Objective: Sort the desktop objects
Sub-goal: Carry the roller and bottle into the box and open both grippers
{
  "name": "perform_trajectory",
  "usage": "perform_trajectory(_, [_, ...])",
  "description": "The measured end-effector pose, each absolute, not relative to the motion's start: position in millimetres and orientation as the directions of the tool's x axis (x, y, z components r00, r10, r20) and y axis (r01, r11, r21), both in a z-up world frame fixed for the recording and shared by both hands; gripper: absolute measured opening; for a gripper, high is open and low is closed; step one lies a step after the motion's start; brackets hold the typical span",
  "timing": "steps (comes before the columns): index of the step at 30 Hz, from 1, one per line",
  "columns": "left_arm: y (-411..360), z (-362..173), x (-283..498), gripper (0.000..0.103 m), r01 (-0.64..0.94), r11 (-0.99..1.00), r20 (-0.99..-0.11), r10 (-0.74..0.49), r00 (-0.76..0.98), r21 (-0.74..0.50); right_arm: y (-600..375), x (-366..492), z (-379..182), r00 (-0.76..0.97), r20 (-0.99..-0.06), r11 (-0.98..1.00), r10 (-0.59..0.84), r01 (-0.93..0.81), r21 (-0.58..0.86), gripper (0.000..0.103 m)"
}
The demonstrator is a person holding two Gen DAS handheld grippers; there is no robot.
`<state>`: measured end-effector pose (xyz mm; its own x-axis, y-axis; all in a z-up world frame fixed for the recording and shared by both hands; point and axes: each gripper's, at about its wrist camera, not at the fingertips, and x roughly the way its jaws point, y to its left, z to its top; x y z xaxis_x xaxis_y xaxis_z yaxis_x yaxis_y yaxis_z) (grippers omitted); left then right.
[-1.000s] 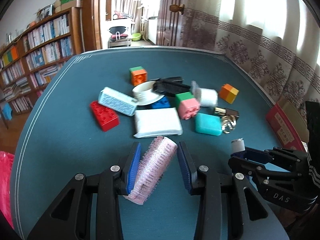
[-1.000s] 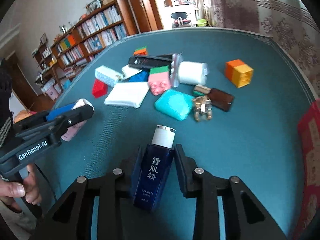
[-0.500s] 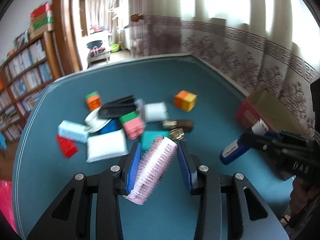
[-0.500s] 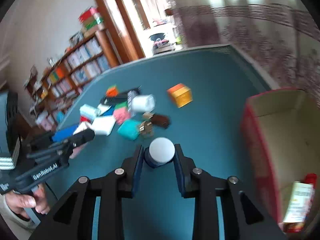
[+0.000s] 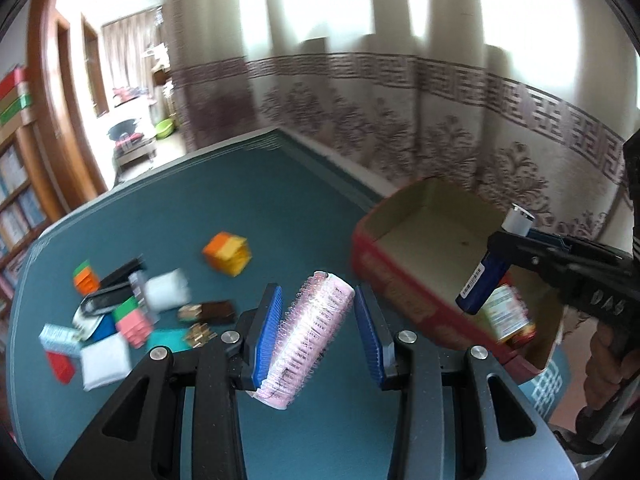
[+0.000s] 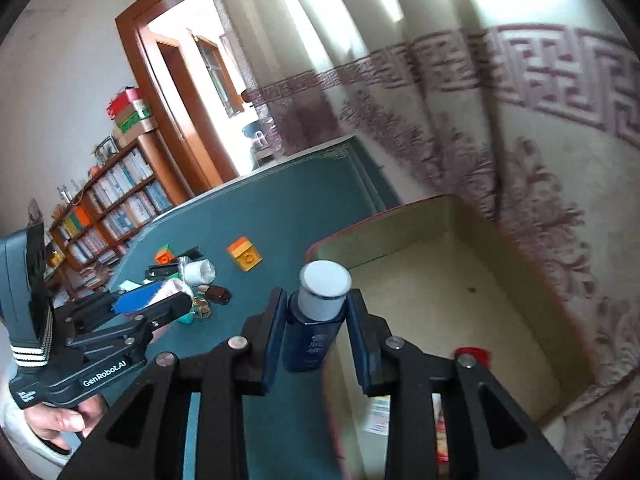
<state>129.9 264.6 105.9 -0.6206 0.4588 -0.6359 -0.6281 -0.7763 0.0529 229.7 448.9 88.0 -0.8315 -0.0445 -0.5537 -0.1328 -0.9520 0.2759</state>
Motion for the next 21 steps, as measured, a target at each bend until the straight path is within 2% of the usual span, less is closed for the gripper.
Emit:
perform_trajectory(2, [277.4, 109.5, 134.0, 0.041, -0.647, -0.760, -0.630, 0.474, -0.616, 0.062, 453.2, 236.6, 90.4, -0.842, -0.539, -0.960, 0.010, -0.158, 0.230, 0.033])
perform_trajectory(14, [322.1, 121.5, 145.7, 0.041, -0.716, -0.695, -0.614, 0.536, -0.580, 0.070, 475.5, 243.3, 83.1, -0.804, -0.595, -0.958, 0.011, -0.179, 0.223, 0.033])
perform_trajectory(21, [338.5, 124.0, 142.7, 0.041, -0.731, -0.680, -0.616, 0.555, -0.559, 0.051, 487.1, 239.7, 83.9, -0.802, -0.597, -0.946, 0.027, -0.213, 0.243, 0.034])
